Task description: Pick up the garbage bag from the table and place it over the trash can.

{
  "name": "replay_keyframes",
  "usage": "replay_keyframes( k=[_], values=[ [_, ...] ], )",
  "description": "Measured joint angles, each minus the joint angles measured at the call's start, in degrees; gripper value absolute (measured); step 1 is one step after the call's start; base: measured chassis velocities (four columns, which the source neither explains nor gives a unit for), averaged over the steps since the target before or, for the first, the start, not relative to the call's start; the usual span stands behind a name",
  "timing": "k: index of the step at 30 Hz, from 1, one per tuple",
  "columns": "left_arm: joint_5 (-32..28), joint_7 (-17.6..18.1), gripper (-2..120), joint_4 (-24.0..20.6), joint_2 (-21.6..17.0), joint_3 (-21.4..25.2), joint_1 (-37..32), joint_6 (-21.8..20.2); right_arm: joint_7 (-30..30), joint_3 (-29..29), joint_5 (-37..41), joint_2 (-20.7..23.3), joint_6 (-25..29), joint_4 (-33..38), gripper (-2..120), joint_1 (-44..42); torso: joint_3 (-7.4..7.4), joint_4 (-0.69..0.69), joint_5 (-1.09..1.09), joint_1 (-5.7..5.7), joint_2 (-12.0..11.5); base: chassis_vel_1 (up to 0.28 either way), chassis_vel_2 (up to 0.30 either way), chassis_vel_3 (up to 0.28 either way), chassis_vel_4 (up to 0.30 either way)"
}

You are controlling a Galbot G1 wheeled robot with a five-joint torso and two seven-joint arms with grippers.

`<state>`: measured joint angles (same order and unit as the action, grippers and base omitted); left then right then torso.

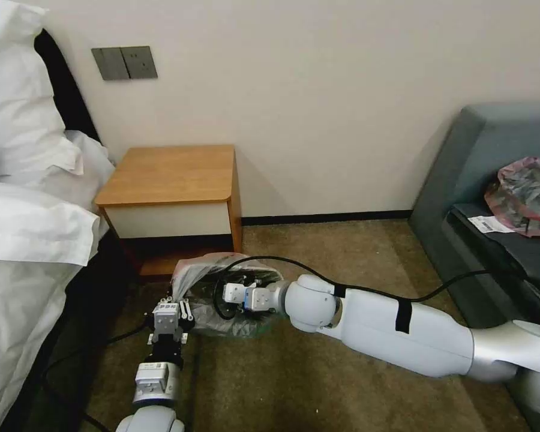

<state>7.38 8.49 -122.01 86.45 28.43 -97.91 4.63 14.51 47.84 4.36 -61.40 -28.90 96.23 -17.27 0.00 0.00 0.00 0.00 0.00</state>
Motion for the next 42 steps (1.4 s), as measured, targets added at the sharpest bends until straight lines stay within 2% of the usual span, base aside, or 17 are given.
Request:
replay_keyframes(
  k=[26, 42],
  values=[
    [4.57, 0.89, 6, -1.34, 3.21, -2.97, -1.25, -0.25, 0.70, 0.01, -2.52, -6.56, 1.51, -10.36, 0, -0.21, 0.00, 0.01, 0.00, 0.00, 0.00, 0.000, 0.000, 0.000, 0.000],
    [5.73, 0.88, 6, -2.07, 4.17, -4.03, -1.83, -0.15, 0.54, -1.30, -3.04, -7.71, 2.27, -12.15, 0, -1.06, 0.00, 0.01, 0.00, 0.00, 0.00, 0.000, 0.000, 0.000, 0.000]
  ],
)
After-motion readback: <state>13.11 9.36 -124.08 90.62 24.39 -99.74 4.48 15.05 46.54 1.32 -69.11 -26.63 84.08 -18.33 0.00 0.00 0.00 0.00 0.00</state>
